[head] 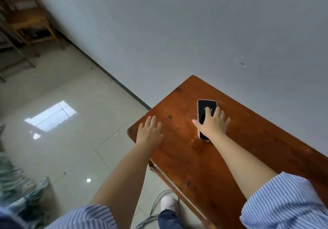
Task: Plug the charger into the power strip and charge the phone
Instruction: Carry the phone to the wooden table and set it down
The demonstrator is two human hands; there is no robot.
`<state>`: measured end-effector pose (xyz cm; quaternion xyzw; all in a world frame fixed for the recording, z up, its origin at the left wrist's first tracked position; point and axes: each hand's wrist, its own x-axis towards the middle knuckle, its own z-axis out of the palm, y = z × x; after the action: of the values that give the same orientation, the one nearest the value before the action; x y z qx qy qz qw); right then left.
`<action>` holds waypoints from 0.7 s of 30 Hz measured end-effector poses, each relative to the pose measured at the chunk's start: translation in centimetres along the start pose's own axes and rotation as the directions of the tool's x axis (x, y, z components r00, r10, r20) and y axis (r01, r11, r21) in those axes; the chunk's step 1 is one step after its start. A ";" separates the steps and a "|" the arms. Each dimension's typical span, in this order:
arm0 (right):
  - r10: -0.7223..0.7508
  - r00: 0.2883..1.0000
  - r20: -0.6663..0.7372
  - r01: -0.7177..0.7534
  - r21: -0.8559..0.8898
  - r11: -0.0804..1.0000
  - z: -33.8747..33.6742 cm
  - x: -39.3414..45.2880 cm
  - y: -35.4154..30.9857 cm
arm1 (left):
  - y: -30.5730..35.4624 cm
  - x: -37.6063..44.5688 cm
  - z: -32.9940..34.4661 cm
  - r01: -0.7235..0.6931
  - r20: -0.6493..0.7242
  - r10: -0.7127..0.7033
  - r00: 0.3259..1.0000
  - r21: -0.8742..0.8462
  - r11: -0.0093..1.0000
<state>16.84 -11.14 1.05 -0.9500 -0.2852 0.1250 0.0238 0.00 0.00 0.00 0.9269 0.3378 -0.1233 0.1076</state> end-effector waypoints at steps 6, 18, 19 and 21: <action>0.126 0.991 -0.032 -0.125 0.051 0.991 2.1 3.1 -1.1 | -1.9 1.2 3.3 -0.007 0.021 0.009 1.000 -0.058 0.998; -0.063 0.993 -0.096 0.079 0.169 0.982 1.8 3.9 -4.7 | -5.5 2.5 0.3 0.056 -0.032 -0.062 0.998 -0.162 0.985; -0.105 0.990 -0.092 0.119 0.164 0.979 1.8 4.1 -6.2 | -6.8 2.7 -0.3 0.089 -0.037 -0.096 0.995 -0.165 0.982; -0.200 0.975 -0.092 0.212 0.154 0.965 1.6 4.7 -9.9 | -10.0 3.2 -1.7 0.126 -0.050 -0.133 0.990 -0.120 0.985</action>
<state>14.90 -0.36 -0.34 -0.9140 -0.3702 0.1088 0.1251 -3.88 9.86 -0.49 0.8983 0.4068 -0.0831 0.1433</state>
